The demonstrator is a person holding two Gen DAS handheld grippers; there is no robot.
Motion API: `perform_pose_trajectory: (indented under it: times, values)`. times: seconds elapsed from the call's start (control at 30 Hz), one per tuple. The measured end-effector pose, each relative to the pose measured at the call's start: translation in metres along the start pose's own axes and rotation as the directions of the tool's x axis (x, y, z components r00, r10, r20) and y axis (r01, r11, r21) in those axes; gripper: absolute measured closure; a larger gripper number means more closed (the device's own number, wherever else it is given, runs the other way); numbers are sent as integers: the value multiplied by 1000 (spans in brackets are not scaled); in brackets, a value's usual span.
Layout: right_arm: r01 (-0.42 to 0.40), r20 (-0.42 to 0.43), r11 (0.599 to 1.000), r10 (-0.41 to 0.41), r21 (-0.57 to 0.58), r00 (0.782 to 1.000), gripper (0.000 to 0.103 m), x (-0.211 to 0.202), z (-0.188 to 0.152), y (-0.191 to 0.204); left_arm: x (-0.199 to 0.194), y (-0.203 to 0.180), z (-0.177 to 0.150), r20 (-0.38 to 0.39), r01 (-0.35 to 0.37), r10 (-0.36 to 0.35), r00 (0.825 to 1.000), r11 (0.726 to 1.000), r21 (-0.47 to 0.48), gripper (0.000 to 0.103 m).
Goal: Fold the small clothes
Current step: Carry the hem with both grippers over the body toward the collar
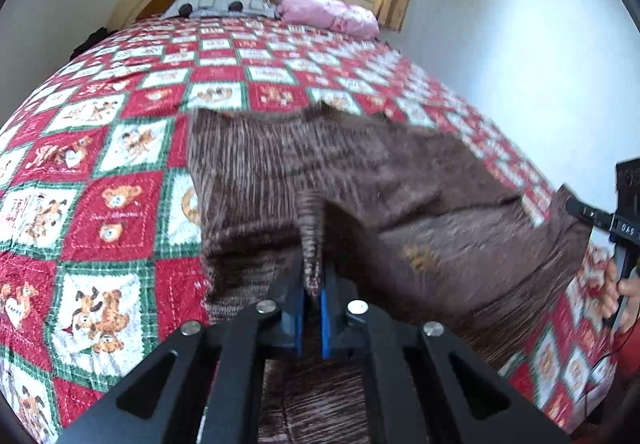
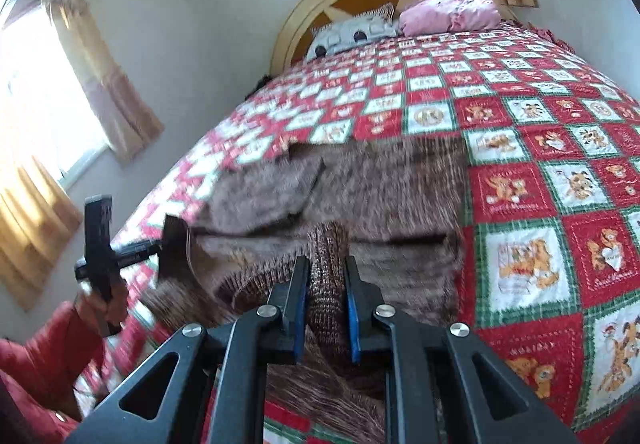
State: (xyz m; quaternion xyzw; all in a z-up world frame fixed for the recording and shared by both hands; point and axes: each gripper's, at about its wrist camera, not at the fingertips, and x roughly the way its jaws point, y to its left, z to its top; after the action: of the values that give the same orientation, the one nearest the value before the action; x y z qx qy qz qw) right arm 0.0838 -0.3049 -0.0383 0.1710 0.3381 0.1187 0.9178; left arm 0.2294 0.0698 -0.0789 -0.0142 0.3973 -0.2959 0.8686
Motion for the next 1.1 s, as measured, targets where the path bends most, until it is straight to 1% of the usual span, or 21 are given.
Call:
perform_pose_trajectory:
  times: [0.07, 0.1, 0.17, 0.27, 0.37, 0.43, 0.47, 0.57, 0.6, 0.63, 0.67, 0.7, 0.73, 0.77, 0.83, 0.9, 0.93, 0.97, 1.0, 1.03, 1.1]
  values:
    - [-53, 16, 997, 52, 56, 999, 89, 0, 7, -5, -3, 1, 3, 22, -6, 6, 1000, 1000, -11, 97]
    - [-36, 18, 998, 35, 57, 999, 90, 1, 8, -7, -4, 2, 3, 28, -9, 10, 1000, 1000, -20, 97]
    - [26, 16, 999, -26, 28, 1000, 91, 4, 8, -7, -5, 6, 2, 33, 1, 1, 999, 999, -50, 97]
    - [90, -21, 996, -89, 25, 996, 91, 11, 0, -18, 1, 10, -1, 16, -23, 24, 1000, 998, -64, 97]
    - [109, -59, 993, -106, 50, 993, 91, 15, -12, -33, 8, 14, -7, -8, -32, 32, 999, 996, -84, 97]
    - [87, -80, 994, -82, 62, 993, 91, 16, -18, -40, 10, 13, -10, -13, -33, 32, 999, 995, -90, 97]
    - [77, -87, 995, -72, 62, 994, 91, 15, -19, -42, 10, 12, -11, -12, -31, 30, 999, 995, -90, 97]
    - [98, -101, 994, -93, 55, 991, 90, 16, -13, -42, 9, 10, -11, -8, -35, 35, 999, 995, -91, 97]
    - [107, -91, 993, -101, 58, 991, 86, 15, -10, -42, 9, 10, -11, -5, -36, 36, 999, 995, -96, 97]
    - [119, -84, 991, -114, 61, 990, 72, 13, -7, -43, 8, 11, -11, -3, -34, 34, 999, 994, -101, 97]
    - [133, -77, 989, -128, 59, 989, 48, 13, -4, -42, 8, 11, -12, -1, -33, 33, 999, 994, -107, 97]
    - [155, -61, 987, -152, 39, 986, 39, 12, 0, -40, 8, 12, -12, 0, -33, 33, 999, 993, -112, 97]
    - [169, -48, 985, -168, 22, 985, 37, 12, 0, -38, 8, 12, -13, 0, -34, 34, 999, 993, -114, 97]
    - [184, -32, 983, -184, -12, 982, 37, 13, 1, -35, 9, 12, -13, -2, -36, 36, 999, 993, -115, 97]
    - [221, -45, 973, -224, -68, 974, 37, 21, 2, -32, 12, 12, -14, -10, -38, 37, 999, 993, -116, 97]
    - [231, -76, 967, -240, -107, 968, 48, 34, 1, -32, 14, 13, -14, -16, -43, 41, 999, 992, -117, 97]
    - [230, -90, 965, -242, -122, 966, 62, 39, 0, -32, 15, 13, -14, -19, -42, 40, 999, 992, -118, 97]
    - [233, -126, 962, -251, -141, 960, 64, 49, -1, -33, 17, 13, -14, -23, -39, 37, 999, 992, -118, 97]
    - [241, -146, 958, -263, -152, 954, 64, 56, -3, -34, 20, 13, -13, -35, -40, 36, 999, 993, -111, 97]
    - [254, -159, 954, -279, -162, 947, 64, 61, -5, -35, 22, 12, -12, -46, -48, 43, 998, 994, -101, 97]
    - [261, -170, 945, -295, -196, 940, 69, 68, -11, -34, 31, 11, -10, -81, -73, 67, 994, 994, -78, 96]
